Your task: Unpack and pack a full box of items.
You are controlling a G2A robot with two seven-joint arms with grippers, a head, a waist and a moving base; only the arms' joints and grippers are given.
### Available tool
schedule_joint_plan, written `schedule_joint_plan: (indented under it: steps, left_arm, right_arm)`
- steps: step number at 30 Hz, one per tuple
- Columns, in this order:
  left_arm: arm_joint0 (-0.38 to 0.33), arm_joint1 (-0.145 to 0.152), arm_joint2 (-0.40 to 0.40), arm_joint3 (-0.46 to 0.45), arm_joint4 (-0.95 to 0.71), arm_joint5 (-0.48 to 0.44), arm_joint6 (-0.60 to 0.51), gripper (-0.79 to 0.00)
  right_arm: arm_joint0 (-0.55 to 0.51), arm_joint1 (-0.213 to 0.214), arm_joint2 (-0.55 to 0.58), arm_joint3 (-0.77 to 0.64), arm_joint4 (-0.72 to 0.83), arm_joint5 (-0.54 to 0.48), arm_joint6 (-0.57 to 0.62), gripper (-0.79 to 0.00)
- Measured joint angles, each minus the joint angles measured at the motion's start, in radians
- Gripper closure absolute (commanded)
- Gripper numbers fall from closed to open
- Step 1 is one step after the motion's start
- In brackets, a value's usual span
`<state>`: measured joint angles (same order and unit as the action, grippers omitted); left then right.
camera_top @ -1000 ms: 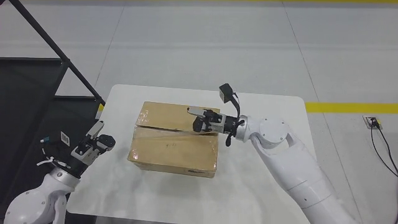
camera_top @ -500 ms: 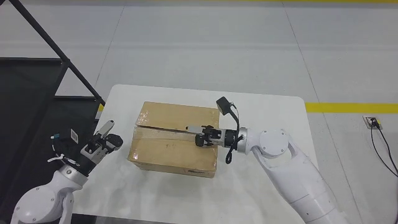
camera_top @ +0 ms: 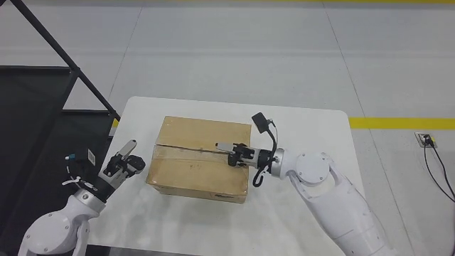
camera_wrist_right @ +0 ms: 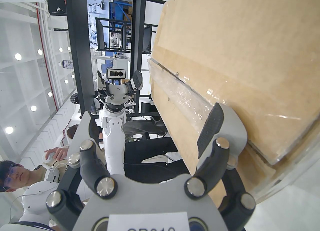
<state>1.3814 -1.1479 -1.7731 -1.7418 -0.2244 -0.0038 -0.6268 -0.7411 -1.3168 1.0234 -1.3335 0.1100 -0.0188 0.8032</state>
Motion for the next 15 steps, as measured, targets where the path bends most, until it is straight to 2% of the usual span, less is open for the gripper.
schedule_joint_plan:
  steps: [5,15]
  left_arm:
    - [-0.001,0.002,0.008,0.012,0.007,-0.003,0.007,-0.785]
    - [0.002,0.007,0.001,0.029,-0.016,-0.006,0.010,-0.785]
  right_arm:
    - [0.000,-0.005,-0.002,0.012,0.027,-0.006,-0.022,-0.785]
    - [0.059,-0.032,-0.064,0.075,0.037,0.061,-0.080,-0.785]
